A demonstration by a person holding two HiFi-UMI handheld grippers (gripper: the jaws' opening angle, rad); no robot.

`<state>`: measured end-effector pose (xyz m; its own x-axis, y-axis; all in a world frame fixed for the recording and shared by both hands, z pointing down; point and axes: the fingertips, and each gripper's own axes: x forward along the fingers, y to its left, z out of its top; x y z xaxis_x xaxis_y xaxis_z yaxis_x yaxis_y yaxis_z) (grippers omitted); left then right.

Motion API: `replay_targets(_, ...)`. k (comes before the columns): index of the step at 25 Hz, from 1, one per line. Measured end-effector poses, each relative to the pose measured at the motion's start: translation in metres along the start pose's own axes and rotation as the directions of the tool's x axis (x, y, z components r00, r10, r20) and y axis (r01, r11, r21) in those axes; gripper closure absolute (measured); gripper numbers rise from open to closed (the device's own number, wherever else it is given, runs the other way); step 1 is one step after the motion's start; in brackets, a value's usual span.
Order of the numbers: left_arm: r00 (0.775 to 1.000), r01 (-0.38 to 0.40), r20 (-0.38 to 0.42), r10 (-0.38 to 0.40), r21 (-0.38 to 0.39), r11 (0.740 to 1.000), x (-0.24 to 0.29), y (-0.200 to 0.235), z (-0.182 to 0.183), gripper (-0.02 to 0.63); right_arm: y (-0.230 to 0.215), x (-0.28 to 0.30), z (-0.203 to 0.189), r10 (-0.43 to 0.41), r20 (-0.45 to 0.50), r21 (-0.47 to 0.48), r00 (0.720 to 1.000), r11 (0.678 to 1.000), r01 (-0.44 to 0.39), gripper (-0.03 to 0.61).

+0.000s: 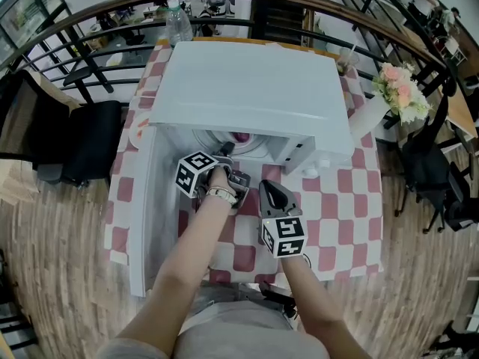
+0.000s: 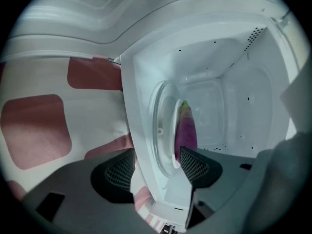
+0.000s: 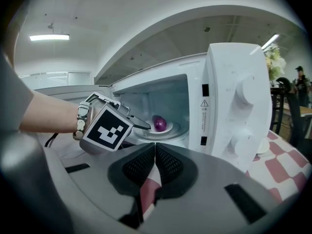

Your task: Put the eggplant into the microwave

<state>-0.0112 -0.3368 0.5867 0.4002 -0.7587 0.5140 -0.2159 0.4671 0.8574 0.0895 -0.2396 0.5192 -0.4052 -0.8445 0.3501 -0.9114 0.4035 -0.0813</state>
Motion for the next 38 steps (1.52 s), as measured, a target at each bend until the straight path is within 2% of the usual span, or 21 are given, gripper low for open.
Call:
replay_targets(9, 0.998, 0.059, -0.006, -0.058, 0.095, 0.994, -0.042, -0.01, -0.022, 0.342, 0.016, -0.032, 0.012, 0.009, 0.054, -0.016, 0.999, 1.0, -0.008, 0.554)
replay_targets(13, 0.996, 0.092, -0.008, -0.091, 0.114, 0.989, -0.059, -0.013, -0.032, 0.41, 0.023, -0.046, 0.022, 0.018, 0.083, -0.033, 0.996, 0.999, -0.015, 0.554)
replay_targets(14, 0.996, 0.085, -0.001, -0.085, 0.122, 0.989, -0.065, -0.011, -0.034, 0.455, 0.025, -0.051, 0.023, 0.019, 0.088, -0.032, 0.996, 0.999, -0.017, 0.554)
replay_targets(16, 0.997, 0.068, 0.029, -0.073, 0.165, 0.984, -0.078, -0.007, -0.037, 0.598, 0.029, -0.061, 0.027, 0.024, 0.101, -0.025, 0.995, 0.999, -0.021, 0.554)
replay_targets(17, 0.996, 0.074, 0.041, -0.084, 0.197, 0.978, -0.084, -0.008, -0.039, 0.609, 0.03, -0.065, 0.03, 0.025, 0.11, -0.022, 0.994, 0.999, -0.023, 0.554)
replay_targets(20, 0.987, 0.142, 0.039, -0.159, 0.275, 0.951, -0.098, -0.02, -0.048, 0.611, 0.032, -0.076, 0.041, 0.026, 0.135, -0.017, 0.99, 1.0, -0.024, 0.554)
replay_targets(24, 0.969, 0.224, 0.03, -0.247, 0.331, 0.917, -0.119, -0.031, -0.058, 0.611, 0.035, -0.094, 0.047, 0.025, 0.145, -0.005, 0.989, 1.0, -0.024, 0.554)
replay_targets(28, 0.944, 0.298, 0.008, -0.33, 0.41, 0.862, -0.145, -0.043, -0.068, 0.612, 0.039, -0.11, 0.051, 0.028, 0.152, -0.003, 0.988, 1.0, -0.028, 0.554)
replay_targets(31, 0.926, 0.337, -0.003, -0.378, 0.459, 0.822, -0.164, -0.048, -0.074, 0.612, 0.04, -0.123, 0.056, 0.028, 0.164, -0.004, 0.986, 1.0, -0.027, 0.554)
replay_targets(36, 0.903, 0.376, -0.013, -0.429, 0.506, 0.776, -0.192, -0.049, -0.092, 0.612, 0.045, -0.142, 0.061, 0.032, 0.186, 0.002, 0.982, 0.999, -0.033, 0.554)
replay_targets(38, 0.892, 0.391, -0.027, -0.451, 0.543, 0.743, -0.202, -0.054, -0.101, 0.612, 0.049, -0.149, 0.063, 0.037, 0.194, 0.001, 0.98, 0.999, -0.038, 0.554)
